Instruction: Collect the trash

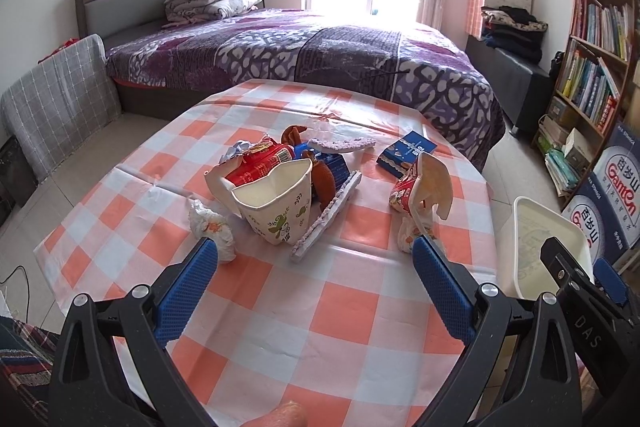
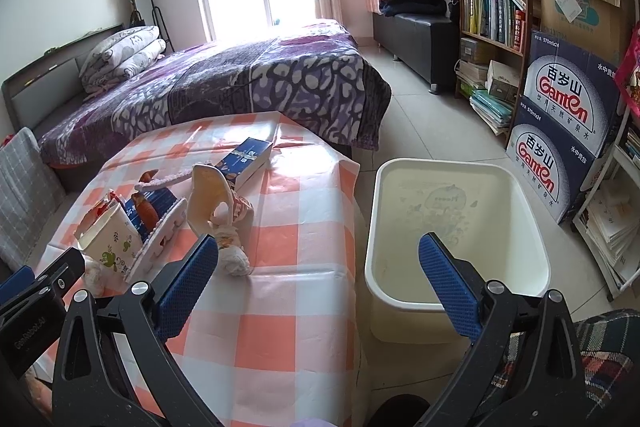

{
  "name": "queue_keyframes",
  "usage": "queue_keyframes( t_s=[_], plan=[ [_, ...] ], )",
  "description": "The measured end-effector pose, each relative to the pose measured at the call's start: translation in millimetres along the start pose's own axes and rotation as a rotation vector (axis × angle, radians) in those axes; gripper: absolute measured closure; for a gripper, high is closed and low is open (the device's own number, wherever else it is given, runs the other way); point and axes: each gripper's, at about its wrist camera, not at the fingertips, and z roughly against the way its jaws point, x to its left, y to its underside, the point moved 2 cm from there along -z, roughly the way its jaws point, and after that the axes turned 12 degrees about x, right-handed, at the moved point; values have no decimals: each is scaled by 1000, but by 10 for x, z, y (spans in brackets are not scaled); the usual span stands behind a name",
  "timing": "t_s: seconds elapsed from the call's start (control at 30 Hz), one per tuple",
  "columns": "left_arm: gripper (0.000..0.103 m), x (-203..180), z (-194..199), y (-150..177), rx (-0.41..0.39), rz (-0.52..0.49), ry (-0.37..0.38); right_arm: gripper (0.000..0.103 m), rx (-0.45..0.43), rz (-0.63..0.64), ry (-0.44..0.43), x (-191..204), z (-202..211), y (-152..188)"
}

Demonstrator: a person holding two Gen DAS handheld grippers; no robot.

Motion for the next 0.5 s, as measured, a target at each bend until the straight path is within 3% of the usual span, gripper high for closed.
queue_keyframes(
  t_s=[0.5],
  plan=[
    [8,-15,-6,17,2,3,5,7,-2,2,0,0,2,-3]
  ],
)
